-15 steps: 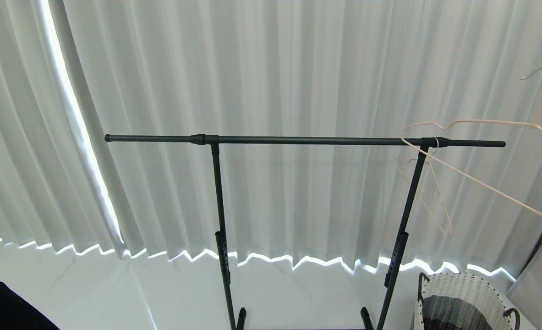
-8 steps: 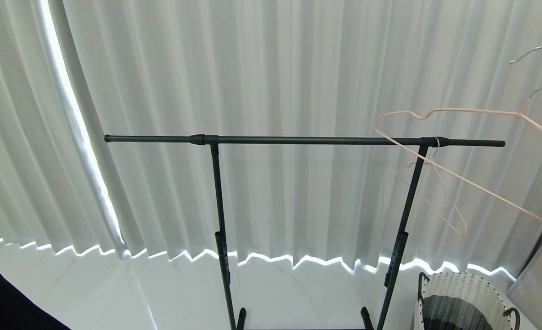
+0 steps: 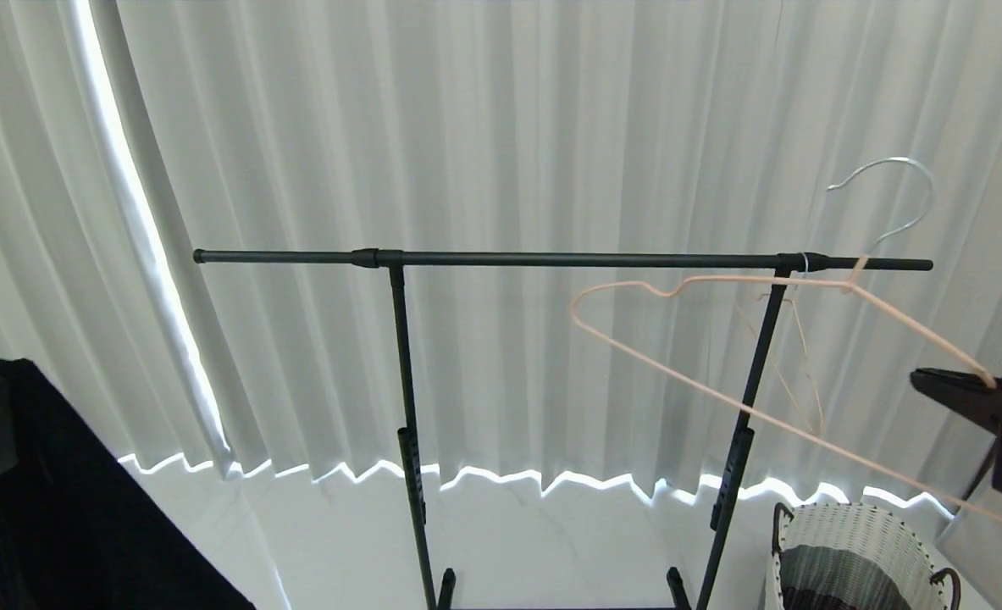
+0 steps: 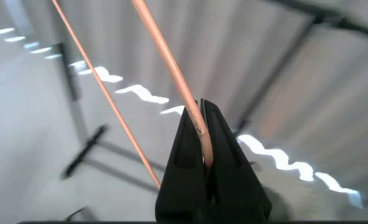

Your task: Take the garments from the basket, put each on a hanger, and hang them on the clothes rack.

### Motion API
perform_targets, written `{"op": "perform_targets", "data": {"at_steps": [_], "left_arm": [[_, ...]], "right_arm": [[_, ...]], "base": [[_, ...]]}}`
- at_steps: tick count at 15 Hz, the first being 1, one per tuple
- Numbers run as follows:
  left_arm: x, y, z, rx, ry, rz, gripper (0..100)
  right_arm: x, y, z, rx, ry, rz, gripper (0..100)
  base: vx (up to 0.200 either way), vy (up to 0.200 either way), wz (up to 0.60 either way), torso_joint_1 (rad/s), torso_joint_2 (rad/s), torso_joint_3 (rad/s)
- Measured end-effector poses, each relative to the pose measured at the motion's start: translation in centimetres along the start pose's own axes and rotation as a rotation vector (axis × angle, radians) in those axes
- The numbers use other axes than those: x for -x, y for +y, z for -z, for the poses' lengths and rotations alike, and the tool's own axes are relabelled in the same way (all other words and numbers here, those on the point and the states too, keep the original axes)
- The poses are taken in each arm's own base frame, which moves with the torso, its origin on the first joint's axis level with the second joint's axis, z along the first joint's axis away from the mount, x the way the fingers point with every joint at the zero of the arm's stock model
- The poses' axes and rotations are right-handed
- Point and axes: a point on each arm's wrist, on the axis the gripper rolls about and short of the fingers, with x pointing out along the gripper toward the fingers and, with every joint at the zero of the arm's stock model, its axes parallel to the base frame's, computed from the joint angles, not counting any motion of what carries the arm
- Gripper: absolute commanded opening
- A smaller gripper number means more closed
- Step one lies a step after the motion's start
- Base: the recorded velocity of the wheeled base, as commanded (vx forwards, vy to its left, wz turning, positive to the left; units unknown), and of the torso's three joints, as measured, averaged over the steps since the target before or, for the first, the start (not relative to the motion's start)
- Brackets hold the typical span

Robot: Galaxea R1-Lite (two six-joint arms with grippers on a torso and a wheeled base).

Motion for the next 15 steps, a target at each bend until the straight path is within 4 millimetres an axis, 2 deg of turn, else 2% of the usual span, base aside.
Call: {"op": "perform_targets", "data": {"at_steps": [4, 8, 11, 15], "left_arm": [[-5.8, -2.7, -4.5, 0.109, 0.039, -0.064, 0], [-11.3, -7.7, -6.8, 0.194, 0.074, -0.068, 0], [-13.4, -10.9, -7.4, 0.185, 0.089, -0.017, 0], [-14.9, -12.9, -8.0, 0.238, 0.089, 0.010, 0]], "right_arm": [[-1.9, 2.9, 1.0, -0.075, 0.089, -0.208, 0], [-2.3, 5.9, 1.3, -0.127, 0.142, -0.379, 0], [-3.3, 7.4, 1.2, -0.151, 0.136, -0.442, 0], [-6.8, 8.1, 1.3, -0.174, 0.108, -0.415, 0]], "base": [[0.000, 0.000, 0.00, 0.000, 0.00, 0.000], [0.000, 0.000, 0.00, 0.000, 0.00, 0.000], [0.000, 0.000, 0.00, 0.000, 0.00, 0.000], [0.000, 0.000, 0.00, 0.000, 0.00, 0.000]]}}
